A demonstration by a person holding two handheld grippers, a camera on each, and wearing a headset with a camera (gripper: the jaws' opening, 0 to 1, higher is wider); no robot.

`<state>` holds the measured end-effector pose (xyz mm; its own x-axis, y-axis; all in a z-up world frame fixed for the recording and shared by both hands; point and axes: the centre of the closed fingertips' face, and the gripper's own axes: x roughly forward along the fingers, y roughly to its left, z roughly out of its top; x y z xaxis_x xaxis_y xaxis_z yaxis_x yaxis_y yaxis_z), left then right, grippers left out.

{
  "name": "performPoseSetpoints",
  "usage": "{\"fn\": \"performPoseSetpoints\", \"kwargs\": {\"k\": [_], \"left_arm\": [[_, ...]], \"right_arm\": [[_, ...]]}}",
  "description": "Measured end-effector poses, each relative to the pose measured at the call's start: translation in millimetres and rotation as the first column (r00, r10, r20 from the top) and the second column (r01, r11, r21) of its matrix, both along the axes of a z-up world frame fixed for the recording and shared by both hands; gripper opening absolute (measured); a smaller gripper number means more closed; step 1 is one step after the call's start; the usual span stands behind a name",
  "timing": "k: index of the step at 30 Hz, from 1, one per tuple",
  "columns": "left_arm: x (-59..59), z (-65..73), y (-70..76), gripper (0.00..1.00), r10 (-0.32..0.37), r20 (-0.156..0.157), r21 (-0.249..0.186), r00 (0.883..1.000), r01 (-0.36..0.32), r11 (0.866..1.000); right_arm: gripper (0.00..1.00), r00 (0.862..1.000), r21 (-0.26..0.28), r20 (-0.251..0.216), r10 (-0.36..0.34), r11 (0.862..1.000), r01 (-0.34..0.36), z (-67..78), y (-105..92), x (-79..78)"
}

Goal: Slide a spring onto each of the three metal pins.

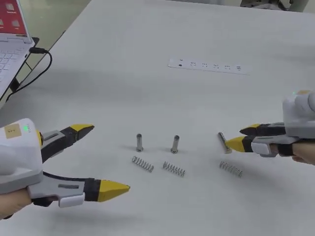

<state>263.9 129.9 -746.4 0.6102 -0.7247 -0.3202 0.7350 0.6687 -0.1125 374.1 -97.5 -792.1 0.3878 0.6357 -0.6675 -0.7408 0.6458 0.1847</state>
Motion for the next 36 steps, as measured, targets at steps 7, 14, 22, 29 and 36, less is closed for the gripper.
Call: {"fn": "performPoseSetpoints", "kwargs": {"k": [7,14,22,29,36], "left_arm": [[0.8,-0.5,-0.9,0.98,-0.005,-0.005,0.003,1.0,0.005,1.0],[1.8,-1.2,-1.6,0.98,-0.011,-0.008,0.008,1.0,0.012,1.0],[3.4,-2.5,-0.6,0.98,-0.009,-0.013,0.009,1.0,0.009,1.0],[2.0,-6.1,0.5,0.97,-0.006,-0.022,0.014,1.0,0.006,1.0],[1.5,-7.1,1.6,0.97,-0.006,-0.025,0.017,1.0,0.006,1.0]], "right_arm": [[0.31,0.999,-0.026,-0.033,-0.007,1.0,0.006,-9.0,6.4,8.8],[0.23,0.991,-0.043,-0.118,-0.067,0.997,0.062,-20.1,7.9,20.6],[0.19,0.983,-0.11,-0.16,-0.091,0.991,0.074,-33.2,7.8,26.6],[0.16,0.979,-0.144,-0.177,-0.102,0.987,0.077,-41.3,9.0,27.2],[0.13,0.973,-0.171,-0.19,-0.129,0.98,0.097,-46.9,6.9,29.2]]}}
